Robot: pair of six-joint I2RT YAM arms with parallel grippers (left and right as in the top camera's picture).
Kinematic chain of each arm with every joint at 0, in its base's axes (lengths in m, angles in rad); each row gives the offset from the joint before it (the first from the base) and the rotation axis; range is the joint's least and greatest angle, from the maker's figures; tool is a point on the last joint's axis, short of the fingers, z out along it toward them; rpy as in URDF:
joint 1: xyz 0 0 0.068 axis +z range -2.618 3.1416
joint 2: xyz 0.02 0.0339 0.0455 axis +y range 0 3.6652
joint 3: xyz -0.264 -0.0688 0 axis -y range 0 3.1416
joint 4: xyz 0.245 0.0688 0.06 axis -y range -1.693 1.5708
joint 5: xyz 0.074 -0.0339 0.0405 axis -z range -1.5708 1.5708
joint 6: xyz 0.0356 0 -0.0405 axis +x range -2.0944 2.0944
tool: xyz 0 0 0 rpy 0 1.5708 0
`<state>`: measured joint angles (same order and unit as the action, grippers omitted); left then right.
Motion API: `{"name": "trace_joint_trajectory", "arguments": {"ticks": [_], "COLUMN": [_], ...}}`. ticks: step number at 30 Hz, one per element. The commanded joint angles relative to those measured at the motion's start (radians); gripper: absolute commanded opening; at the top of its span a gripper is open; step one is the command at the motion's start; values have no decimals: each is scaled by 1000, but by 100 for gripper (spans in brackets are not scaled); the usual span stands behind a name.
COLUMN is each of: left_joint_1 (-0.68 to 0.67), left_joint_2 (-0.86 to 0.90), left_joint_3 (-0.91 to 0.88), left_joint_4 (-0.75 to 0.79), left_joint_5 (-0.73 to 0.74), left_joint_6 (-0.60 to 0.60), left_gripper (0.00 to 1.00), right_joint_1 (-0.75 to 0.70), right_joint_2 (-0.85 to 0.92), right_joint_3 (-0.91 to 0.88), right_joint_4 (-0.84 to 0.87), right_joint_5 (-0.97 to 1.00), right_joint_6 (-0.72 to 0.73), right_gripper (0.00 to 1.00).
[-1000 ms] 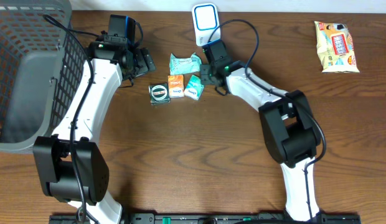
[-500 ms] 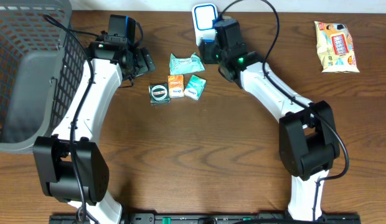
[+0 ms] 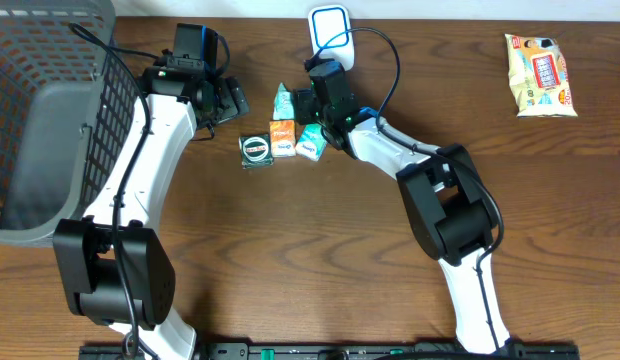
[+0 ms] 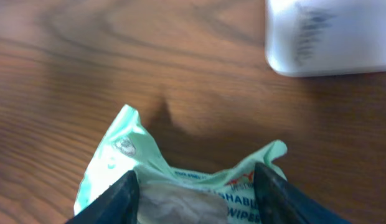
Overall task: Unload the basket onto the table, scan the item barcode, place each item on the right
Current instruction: 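Reach the right gripper to the green wipes pack and grasp it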
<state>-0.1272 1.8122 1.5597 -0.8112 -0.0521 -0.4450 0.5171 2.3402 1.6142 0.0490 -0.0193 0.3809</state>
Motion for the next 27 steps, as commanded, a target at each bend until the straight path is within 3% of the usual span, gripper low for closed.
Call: {"name": "trace_joint_trajectory", "arguments": {"ticks": [1,7,9,13,18,23,24,27], "left_joint_1": [0,0,0,0,0,0,0,0], "left_joint_2": [5,5,5,5,5,5,5,5], "left_joint_3": [8,8,8,8,8,8,8,8], "left_joint_4": [-3,-3,-3,-3,-3,-3,-3,-3], "left_joint_5": [-9,-9,-9,-9,-9,-9,-9,-9], "left_joint_6": [-2,-2,-2,-2,-2,-2,-2,-2], "left_gripper": [98,98,98,98,98,98,98,98], "right_joint_1": [-8,-26,-42,-67,-82,-77,-76,-76], "right_joint_2": [-21,-121,-192,-253,-340,-342,-333,-306], "right_joint_3": [-8,-8,-8,-8,-8,-8,-8,-11], "right_joint_4": [-161,-435,-624,-739,-792,-843,-882,-928], "right_joint_5": [152,316,520,617,349,-3,0,13], "right_joint_6": [0,-1,-1,-59,-95,-185,-186,-188], "right_gripper": [51,47,46,46,53,33,24,21]}}
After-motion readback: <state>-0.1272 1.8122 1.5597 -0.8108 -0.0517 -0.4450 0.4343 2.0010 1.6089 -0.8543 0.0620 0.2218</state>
